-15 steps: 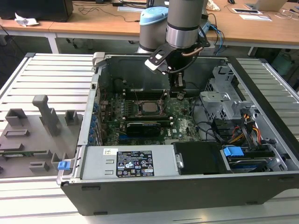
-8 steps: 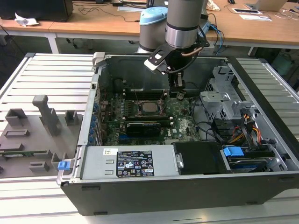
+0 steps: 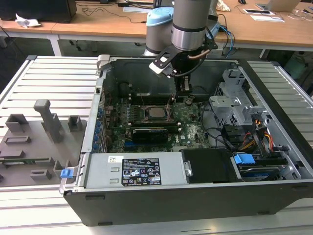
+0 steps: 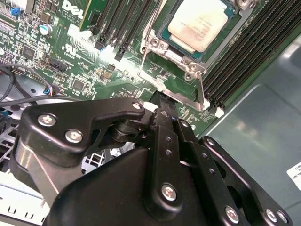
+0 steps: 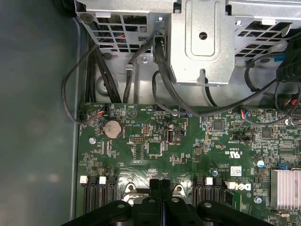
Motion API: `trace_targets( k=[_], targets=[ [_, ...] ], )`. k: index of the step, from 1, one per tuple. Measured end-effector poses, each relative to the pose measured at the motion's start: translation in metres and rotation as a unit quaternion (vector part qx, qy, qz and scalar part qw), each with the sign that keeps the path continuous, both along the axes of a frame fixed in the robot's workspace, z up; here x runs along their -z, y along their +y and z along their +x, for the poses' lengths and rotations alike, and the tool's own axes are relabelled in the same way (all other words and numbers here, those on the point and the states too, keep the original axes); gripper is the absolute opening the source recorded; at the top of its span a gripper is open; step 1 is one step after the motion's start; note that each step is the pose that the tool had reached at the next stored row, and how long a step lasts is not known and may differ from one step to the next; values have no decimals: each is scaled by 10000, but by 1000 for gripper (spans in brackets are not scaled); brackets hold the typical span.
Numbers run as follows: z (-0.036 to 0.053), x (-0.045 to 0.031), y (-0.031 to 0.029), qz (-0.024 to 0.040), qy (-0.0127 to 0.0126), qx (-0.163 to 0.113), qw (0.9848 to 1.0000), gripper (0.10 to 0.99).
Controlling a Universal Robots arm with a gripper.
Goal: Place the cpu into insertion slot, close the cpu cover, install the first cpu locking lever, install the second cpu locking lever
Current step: 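Close the cpu cover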
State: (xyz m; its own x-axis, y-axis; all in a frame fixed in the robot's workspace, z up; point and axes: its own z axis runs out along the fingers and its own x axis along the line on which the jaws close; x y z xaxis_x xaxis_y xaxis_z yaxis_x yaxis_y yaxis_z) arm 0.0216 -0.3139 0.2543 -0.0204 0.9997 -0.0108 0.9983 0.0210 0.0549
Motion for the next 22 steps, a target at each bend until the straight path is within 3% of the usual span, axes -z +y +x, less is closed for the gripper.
trace_targets(
  k=[22],
  targets=[
    [-98, 0, 0, 0, 0, 0, 10000, 106]
  ],
)
